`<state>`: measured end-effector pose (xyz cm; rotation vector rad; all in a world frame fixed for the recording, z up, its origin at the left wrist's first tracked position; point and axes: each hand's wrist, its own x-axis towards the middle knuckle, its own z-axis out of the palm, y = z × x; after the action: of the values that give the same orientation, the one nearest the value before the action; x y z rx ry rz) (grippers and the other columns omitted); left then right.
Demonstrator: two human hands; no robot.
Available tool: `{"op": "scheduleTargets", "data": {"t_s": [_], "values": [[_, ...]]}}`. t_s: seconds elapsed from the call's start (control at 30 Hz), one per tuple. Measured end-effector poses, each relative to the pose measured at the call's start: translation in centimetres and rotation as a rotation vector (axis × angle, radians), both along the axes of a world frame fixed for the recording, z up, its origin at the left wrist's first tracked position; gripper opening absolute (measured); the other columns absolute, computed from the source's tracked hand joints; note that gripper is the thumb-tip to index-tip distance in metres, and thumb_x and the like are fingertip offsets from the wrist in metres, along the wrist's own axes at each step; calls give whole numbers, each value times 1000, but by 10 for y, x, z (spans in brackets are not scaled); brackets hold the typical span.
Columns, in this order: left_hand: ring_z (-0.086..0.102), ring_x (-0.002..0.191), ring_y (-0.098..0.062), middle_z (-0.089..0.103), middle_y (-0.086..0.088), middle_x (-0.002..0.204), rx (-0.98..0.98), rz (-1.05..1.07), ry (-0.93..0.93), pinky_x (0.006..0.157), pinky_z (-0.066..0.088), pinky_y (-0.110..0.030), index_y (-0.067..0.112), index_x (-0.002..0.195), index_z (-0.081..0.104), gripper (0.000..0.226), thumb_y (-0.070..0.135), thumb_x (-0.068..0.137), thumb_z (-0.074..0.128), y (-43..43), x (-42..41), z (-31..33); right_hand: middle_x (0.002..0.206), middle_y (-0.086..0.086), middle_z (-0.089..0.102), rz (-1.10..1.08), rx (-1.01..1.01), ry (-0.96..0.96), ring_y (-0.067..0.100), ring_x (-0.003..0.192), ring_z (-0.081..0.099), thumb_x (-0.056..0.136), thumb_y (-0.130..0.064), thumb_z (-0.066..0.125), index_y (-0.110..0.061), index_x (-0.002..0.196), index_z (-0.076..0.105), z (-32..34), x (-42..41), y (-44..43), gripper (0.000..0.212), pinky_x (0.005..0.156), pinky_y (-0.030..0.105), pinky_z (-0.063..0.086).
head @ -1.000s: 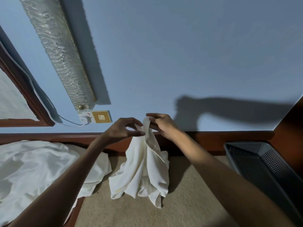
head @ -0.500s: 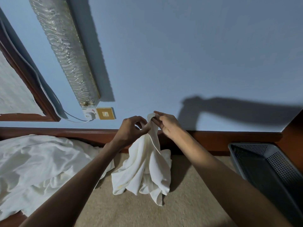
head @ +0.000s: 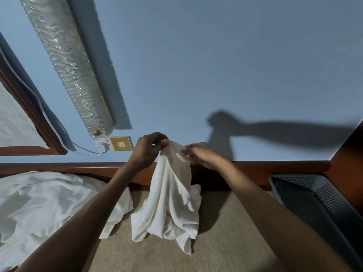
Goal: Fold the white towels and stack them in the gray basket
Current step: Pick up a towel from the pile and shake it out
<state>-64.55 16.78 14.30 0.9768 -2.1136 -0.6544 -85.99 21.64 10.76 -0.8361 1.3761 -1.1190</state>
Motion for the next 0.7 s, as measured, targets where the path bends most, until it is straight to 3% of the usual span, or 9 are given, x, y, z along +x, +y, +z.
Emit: {"op": "scheduleTargets", "data": {"t_s": [0.07,0.13,0.2,0.3,0.4,0.53,0.63,0.7], "values": [[67,88,3,75,7,93,-20,20,7,73,48,-7,14,99,73,7,15,99,66,-3,-1,10,82,6,73,86,-76,239,19,79,69,80,-31,84,-13,87,77,1,-1,0,21,92,43,60],[67,89,2,74,8,94,-33,35,13,74,49,-10,16,99,72,8,13,99,65,-8,-1,23,78,-4,69,111,-183,442,10,70,63,86,-43,79,-20,84,73,13,1,3,24,76,34,57],[68,92,-3,74,9,95,-32,46,29,79,53,-20,17,101,72,11,11,99,63,-15,1,38,81,-8,69,141,-287,580,7,72,63,89,-55,70,-25,83,71,30,1,3,30,72,27,47],[69,90,-14,73,11,92,-56,44,11,81,54,-31,18,101,71,14,9,100,60,-26,9,67,79,-12,65,172,-375,506,8,79,60,92,-54,67,-24,72,65,60,-2,-3,36,82,30,42],[64,78,-7,69,18,81,-132,53,-4,71,50,-30,21,97,69,16,8,100,60,-35,18,95,64,-9,47,166,-442,422,7,64,45,93,-51,67,-23,61,50,93,-5,-9,46,71,29,33],[60,79,-14,69,4,85,-179,89,35,74,47,-26,17,98,70,15,4,98,62,-43,28,122,63,-5,25,201,-509,565,10,60,26,92,-51,70,-21,62,34,125,-11,-13,55,58,30,18],[60,77,-18,70,-2,85,-210,119,18,74,50,-29,17,99,71,15,5,98,62,-47,37,134,67,0,29,225,-490,705,13,63,30,86,-53,76,-16,66,41,134,-23,-13,54,58,32,19],[60,78,-19,70,-6,88,-220,161,38,70,49,-20,12,102,71,15,2,98,61,-48,46,141,66,0,36,218,-440,790,12,61,36,81,-56,79,-17,67,47,134,-36,-10,52,56,33,21]]}}
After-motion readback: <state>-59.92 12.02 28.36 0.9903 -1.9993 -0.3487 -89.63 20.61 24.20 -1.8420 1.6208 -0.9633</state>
